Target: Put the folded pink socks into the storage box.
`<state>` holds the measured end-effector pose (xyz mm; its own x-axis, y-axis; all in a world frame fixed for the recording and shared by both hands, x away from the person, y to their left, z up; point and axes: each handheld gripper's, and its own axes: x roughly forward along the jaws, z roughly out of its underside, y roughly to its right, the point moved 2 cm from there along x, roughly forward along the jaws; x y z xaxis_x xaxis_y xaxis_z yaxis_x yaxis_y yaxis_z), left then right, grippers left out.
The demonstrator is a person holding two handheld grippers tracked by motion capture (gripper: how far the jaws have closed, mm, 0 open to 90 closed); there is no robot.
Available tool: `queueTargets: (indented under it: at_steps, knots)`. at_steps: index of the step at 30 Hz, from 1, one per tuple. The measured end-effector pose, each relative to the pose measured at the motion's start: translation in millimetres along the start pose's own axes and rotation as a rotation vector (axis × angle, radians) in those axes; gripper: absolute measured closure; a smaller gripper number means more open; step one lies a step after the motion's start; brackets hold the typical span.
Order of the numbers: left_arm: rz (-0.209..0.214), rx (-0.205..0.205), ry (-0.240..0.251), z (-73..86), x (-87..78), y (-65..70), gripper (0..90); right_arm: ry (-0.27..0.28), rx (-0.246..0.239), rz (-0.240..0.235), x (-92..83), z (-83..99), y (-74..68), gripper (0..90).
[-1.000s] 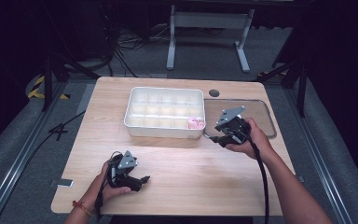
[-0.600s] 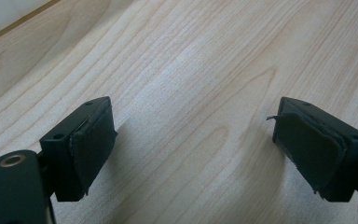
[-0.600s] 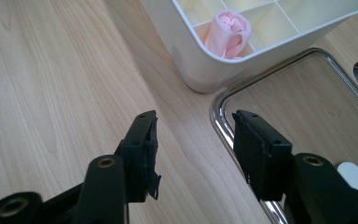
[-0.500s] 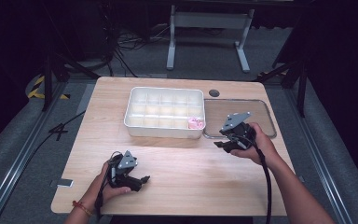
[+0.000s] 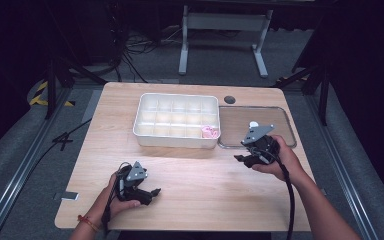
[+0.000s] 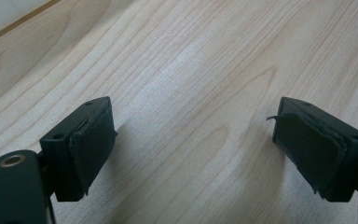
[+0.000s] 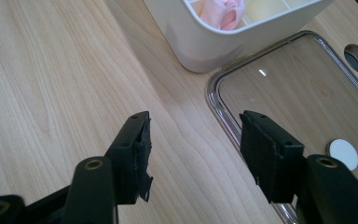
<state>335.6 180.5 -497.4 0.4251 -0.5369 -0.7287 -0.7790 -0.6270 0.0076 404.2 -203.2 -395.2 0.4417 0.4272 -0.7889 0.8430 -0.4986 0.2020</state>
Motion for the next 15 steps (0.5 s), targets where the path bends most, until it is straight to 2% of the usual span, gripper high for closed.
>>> queueTargets:
  at_steps: [15]
  knots:
    - [0.003, -0.005, 0.001, 0.0, 0.4, 0.3, 13.0, -0.019, 0.006, 0.031, -2.7, 15.1, -4.2, 34.2]
